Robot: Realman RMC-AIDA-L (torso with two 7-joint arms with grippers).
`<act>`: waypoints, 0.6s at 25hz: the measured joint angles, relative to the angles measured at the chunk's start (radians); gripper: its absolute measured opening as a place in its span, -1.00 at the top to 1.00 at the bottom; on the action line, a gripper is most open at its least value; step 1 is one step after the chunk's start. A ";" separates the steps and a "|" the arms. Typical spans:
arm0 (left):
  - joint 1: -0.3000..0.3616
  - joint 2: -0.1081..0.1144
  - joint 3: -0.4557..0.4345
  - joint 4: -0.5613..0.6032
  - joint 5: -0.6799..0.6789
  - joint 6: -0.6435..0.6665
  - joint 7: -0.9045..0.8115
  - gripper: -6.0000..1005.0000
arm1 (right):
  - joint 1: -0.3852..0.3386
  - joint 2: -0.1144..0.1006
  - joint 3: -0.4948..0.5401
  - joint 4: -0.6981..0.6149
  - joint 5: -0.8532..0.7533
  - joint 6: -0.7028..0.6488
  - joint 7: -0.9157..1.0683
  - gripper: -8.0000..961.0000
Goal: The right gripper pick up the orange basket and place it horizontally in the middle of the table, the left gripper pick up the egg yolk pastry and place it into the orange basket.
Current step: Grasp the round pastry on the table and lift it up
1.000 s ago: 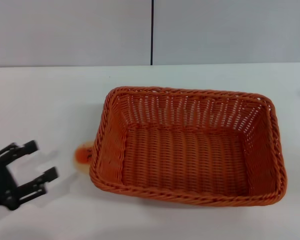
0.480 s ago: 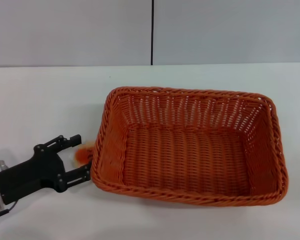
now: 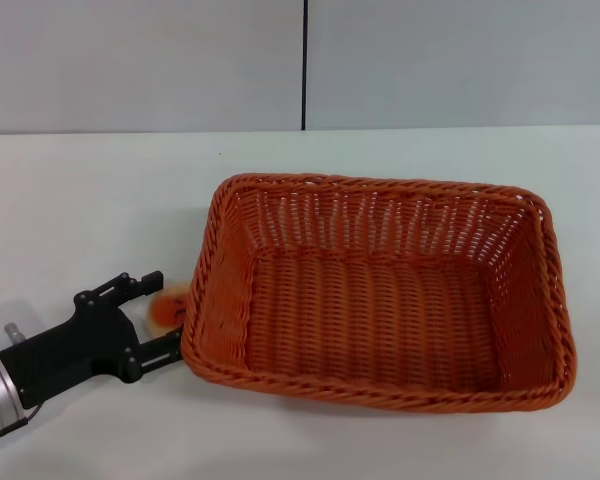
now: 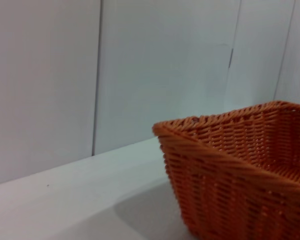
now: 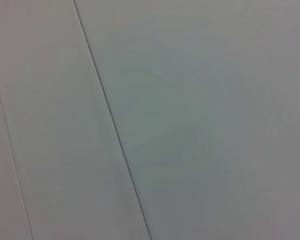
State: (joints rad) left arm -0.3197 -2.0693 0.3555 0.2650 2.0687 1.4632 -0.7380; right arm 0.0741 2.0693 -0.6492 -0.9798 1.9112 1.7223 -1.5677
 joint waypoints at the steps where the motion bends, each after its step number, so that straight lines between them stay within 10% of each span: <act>1: -0.002 0.000 0.000 -0.001 0.000 -0.006 0.000 -0.37 | 0.001 0.000 0.000 0.003 0.000 0.000 0.000 0.23; 11: -0.008 0.003 0.007 0.003 0.003 -0.022 -0.003 -0.36 | 0.008 0.001 0.000 0.020 0.000 0.000 0.000 0.21; 15: -0.006 0.004 0.009 0.007 0.006 -0.023 0.000 0.01 | 0.012 0.002 -0.004 0.020 0.000 0.001 0.000 0.20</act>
State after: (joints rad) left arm -0.3257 -2.0650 0.3647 0.2715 2.0743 1.4405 -0.7376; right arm 0.0862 2.0718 -0.6535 -0.9601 1.9114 1.7232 -1.5677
